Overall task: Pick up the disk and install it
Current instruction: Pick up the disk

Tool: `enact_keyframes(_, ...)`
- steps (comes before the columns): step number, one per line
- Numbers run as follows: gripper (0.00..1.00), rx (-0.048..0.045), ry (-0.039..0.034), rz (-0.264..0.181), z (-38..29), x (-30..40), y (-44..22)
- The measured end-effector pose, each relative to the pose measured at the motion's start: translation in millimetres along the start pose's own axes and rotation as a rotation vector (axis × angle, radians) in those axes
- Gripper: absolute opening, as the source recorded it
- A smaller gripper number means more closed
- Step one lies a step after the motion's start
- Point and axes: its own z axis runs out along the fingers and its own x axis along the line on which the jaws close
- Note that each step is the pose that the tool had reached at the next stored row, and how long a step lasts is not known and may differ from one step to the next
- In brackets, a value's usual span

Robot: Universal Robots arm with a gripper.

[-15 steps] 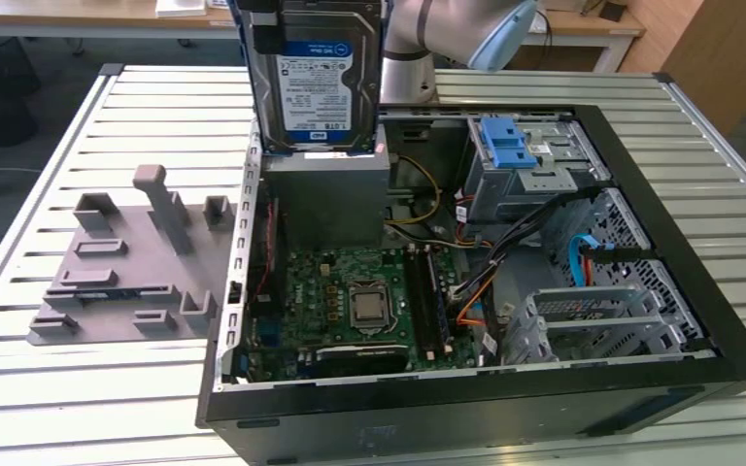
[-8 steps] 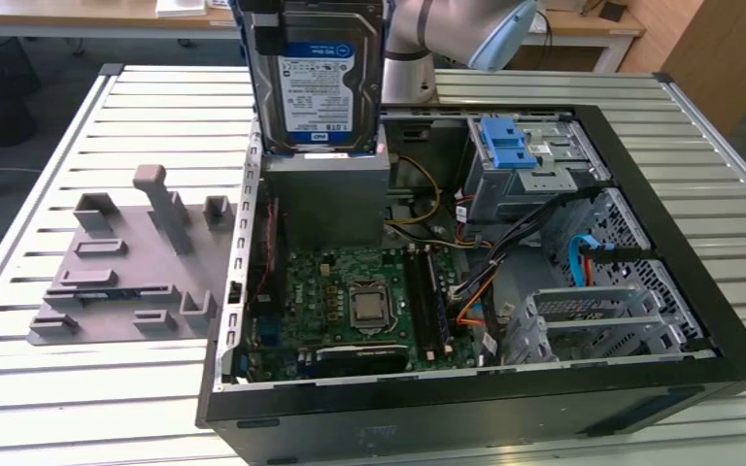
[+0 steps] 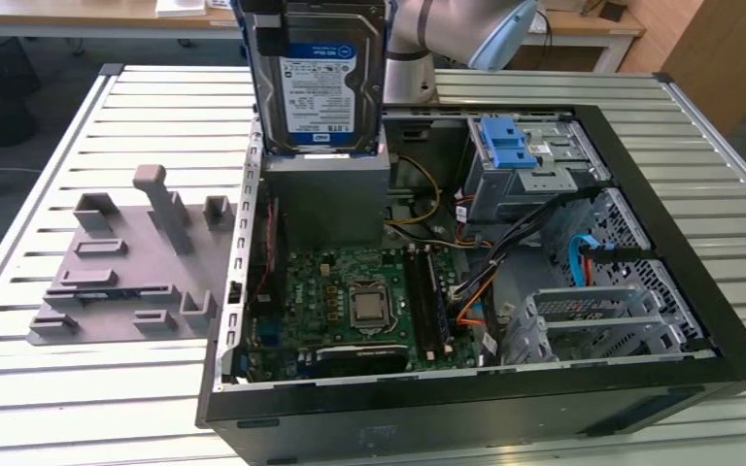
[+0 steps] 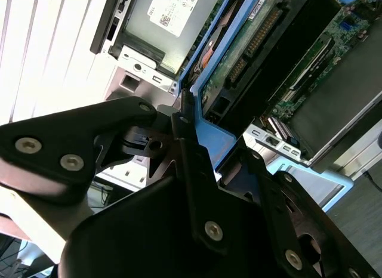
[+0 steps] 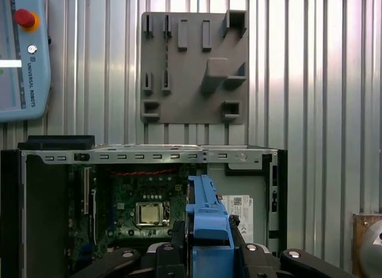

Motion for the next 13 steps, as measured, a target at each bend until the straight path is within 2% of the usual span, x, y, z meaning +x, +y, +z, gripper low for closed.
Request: enact_keyframes(13, 0.36, 0.0, 0.0, 0.0, 0.0, 1.4, -2.4)
